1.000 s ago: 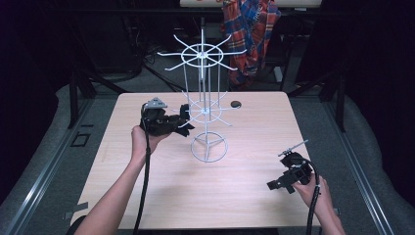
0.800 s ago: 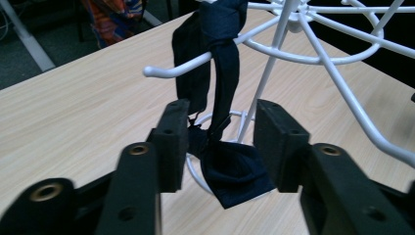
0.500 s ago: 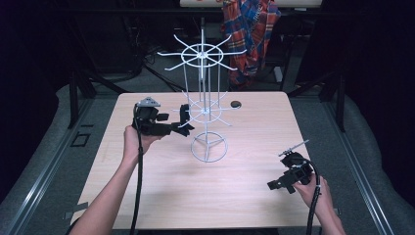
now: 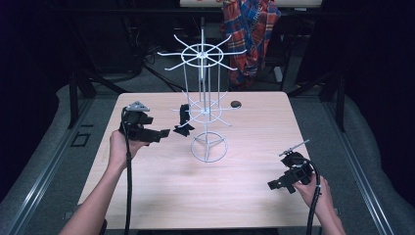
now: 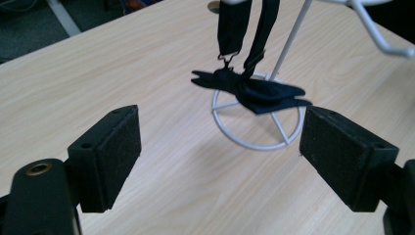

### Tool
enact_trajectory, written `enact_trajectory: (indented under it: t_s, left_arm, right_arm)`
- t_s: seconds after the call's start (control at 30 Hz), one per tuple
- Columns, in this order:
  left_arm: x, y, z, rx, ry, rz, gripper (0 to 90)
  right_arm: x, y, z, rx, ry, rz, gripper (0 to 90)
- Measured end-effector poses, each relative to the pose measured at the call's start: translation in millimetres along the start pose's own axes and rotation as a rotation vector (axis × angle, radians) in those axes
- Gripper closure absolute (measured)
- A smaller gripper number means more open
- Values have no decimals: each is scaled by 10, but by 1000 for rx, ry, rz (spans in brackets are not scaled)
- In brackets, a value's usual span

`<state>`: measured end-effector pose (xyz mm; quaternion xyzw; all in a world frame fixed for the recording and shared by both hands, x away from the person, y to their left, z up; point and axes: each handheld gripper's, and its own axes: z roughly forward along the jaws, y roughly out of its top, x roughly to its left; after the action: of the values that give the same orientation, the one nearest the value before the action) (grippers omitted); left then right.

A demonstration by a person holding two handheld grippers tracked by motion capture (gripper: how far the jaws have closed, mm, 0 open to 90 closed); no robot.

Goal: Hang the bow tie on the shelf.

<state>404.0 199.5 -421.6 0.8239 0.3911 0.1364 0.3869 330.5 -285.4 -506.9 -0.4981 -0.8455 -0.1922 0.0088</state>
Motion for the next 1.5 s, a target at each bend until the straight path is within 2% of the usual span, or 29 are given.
enact_trajectory:
  t_s: [0.1,0.2,0.3,0.47,0.57,0.6,0.67,0.77,0.9,1.1,1.13,1.23,1.27,1.37,1.47,1.5]
  left_arm:
    - [12,-72,-60,18,26,-8,142]
    - [23,-148,-107,40,49,-20,119]
    - [45,-225,-150,58,66,-34,112]
    - [47,-337,-193,72,71,-52,92]
    - [36,-390,-210,93,76,-51,67]
    - [32,-420,-217,107,78,-54,63]
    - [27,-459,-220,119,85,-55,47]
    - [25,-533,-215,143,95,-64,27]
    - [23,-632,-190,182,96,-81,1]
    - [20,-776,-176,219,99,-104,0]
    - [29,-807,-177,228,100,-106,0]
    - [42,-878,-163,245,95,-120,0]
    - [43,-895,-158,250,96,-120,0]
    - [47,-984,-138,278,100,-121,0]
    - [73,-1051,-110,308,97,-128,0]
    - [78,-1063,-103,311,99,-131,0]
  right_arm:
    - [-7,5,-14,15,2,-13,110]
    - [5,2,3,-9,10,6,109]
    - [6,4,1,-13,14,2,109]
    - [7,8,3,-7,14,-3,109]
    - [29,2,15,-28,20,18,109]
    - [24,5,14,-24,25,13,109]
    - [3,19,-9,21,5,-22,109]
    - [19,12,12,-6,15,2,109]
    - [21,13,16,-3,15,3,109]
    - [20,18,20,7,13,-1,110]
    - [31,10,35,-12,14,17,110]
    - [17,18,34,8,16,-4,110]
    - [27,12,44,-3,8,5,110]
    - [21,27,26,27,9,-22,111]
    - [13,21,29,27,8,-20,111]
    - [19,15,48,9,16,0,111]
